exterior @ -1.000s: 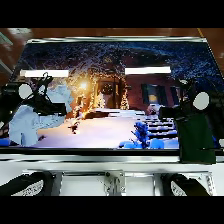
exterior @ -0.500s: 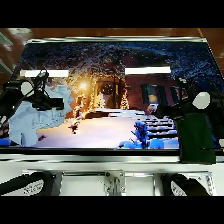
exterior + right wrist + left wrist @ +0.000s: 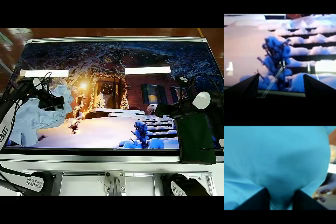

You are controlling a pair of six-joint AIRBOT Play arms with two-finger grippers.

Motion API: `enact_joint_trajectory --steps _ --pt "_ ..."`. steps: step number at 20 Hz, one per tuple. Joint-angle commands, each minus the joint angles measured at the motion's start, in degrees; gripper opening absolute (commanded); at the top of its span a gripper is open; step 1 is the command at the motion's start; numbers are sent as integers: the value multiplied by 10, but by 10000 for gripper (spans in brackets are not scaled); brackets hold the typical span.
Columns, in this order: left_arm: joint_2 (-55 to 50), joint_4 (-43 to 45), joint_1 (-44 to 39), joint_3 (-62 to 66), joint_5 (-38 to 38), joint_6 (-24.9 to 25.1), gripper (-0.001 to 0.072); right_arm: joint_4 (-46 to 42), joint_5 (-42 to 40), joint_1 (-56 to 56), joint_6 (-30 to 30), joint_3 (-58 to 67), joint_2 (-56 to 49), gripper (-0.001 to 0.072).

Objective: Fold the shirts.

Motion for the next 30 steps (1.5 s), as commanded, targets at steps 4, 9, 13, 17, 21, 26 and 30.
enact_joint_trajectory --steps 4,9,13,17,21,26,30 --pt "62 -132 -65 20 5 108 39 -40 -35 0 -13 0 0 659" --pt "108 -287 -287 19 97 139 39 -97 -3 0 -19 27 0 653" --pt "36 -304 -431 20 228 67 40 -144 68 0 -31 62 0 653" --pt "3 -341 -388 32 169 54 709 -169 95 0 -31 62 0 653" --pt "45 -229 -234 31 -24 63 545 -77 77 -61 -71 22 -34 654" --pt "183 -162 -117 -174 -40 85 715 217 38 -141 -169 -80 -80 657" --pt "221 -220 -94 -310 49 86 716 230 -38 -106 -163 -128 -119 664"
